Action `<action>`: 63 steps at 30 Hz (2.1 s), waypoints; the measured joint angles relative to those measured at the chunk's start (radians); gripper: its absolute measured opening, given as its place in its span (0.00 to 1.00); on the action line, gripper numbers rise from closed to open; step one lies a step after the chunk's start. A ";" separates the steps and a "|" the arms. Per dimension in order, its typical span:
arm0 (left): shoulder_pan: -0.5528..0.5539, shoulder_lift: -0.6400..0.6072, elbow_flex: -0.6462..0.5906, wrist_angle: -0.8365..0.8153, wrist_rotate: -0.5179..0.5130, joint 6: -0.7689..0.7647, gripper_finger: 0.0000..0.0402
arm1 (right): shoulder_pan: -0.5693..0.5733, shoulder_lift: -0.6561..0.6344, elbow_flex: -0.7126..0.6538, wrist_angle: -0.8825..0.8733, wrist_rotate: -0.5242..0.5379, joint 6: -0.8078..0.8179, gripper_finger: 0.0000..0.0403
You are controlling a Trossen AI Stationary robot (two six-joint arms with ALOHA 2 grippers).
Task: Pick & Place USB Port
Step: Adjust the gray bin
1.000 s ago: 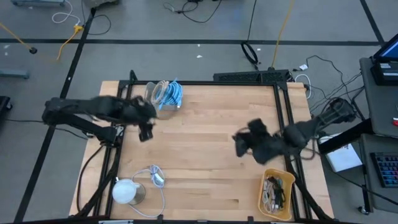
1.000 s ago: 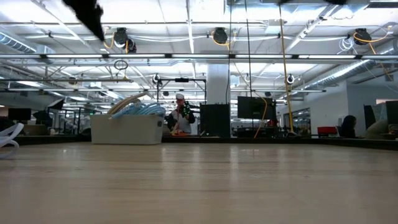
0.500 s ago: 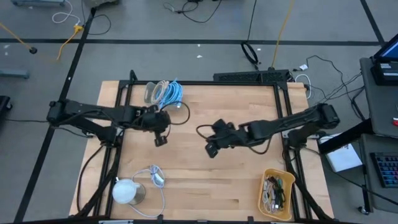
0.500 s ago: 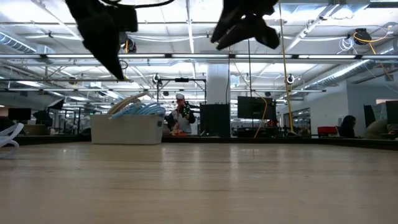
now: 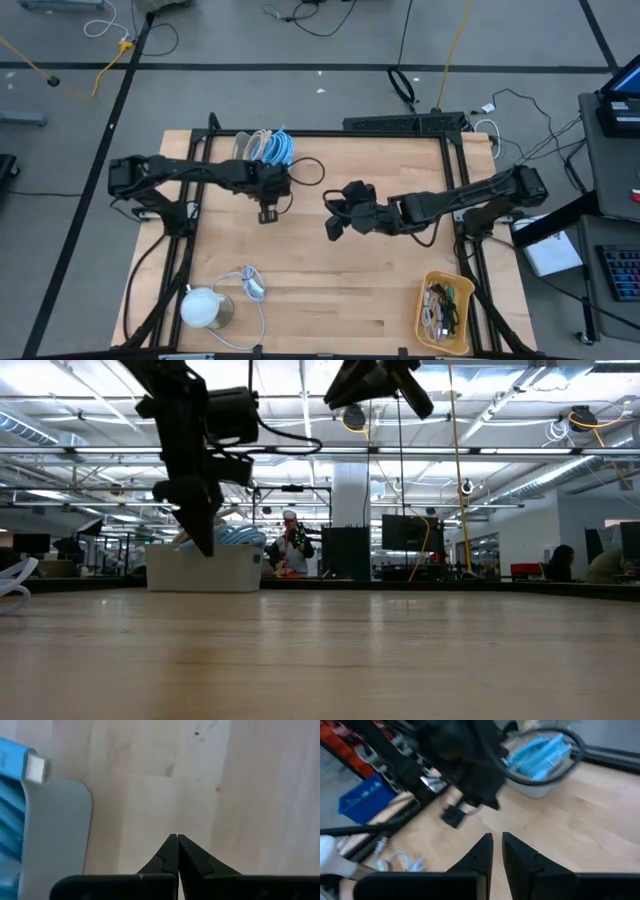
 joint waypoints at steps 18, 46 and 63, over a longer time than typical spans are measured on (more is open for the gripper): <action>0.187 0.105 0.000 0.103 0.003 0.153 0.00 | 0.027 -0.042 0.000 0.133 0.053 -0.098 0.05; 0.392 0.104 0.000 0.162 0.000 0.227 0.00 | 0.026 -0.044 0.000 0.194 0.051 -0.148 0.04; 0.134 0.107 0.088 0.218 0.257 0.141 0.00 | 0.011 -0.044 0.000 0.205 0.052 -0.172 0.04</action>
